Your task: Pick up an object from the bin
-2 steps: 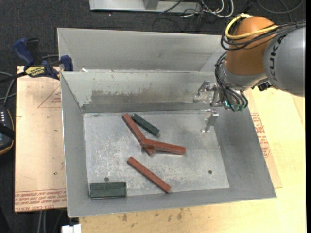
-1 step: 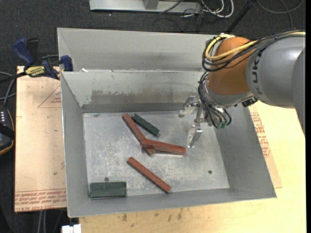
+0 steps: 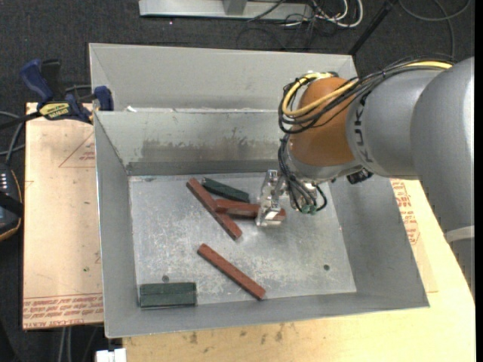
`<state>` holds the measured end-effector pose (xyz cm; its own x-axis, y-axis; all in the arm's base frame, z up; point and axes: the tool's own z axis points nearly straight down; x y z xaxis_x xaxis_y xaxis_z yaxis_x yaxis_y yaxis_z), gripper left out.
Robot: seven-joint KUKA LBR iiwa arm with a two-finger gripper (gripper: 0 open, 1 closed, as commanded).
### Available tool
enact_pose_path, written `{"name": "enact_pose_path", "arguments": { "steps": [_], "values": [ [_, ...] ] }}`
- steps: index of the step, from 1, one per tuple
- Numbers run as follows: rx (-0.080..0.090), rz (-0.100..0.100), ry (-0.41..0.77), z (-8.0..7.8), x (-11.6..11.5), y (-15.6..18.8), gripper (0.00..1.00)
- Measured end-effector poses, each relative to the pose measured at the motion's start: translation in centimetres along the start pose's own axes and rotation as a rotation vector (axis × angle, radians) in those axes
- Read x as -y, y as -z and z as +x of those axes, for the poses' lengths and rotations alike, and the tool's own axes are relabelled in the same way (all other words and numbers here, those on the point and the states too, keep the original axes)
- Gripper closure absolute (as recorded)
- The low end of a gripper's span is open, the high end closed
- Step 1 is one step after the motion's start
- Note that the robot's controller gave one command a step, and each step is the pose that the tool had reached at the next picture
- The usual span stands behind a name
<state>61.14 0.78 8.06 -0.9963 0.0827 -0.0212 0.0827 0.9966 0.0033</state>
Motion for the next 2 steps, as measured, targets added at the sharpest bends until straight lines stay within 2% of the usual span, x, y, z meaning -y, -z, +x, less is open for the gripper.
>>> {"name": "enact_pose_path", "arguments": {
  "steps": [1, 2],
  "values": [
    [-0.015, 0.001, 0.001, 0.37, 0.01, -0.27, 0.00],
    [0.000, 0.001, 0.000, 0.00, 0.01, -0.02, 1.00]
  ]
}}
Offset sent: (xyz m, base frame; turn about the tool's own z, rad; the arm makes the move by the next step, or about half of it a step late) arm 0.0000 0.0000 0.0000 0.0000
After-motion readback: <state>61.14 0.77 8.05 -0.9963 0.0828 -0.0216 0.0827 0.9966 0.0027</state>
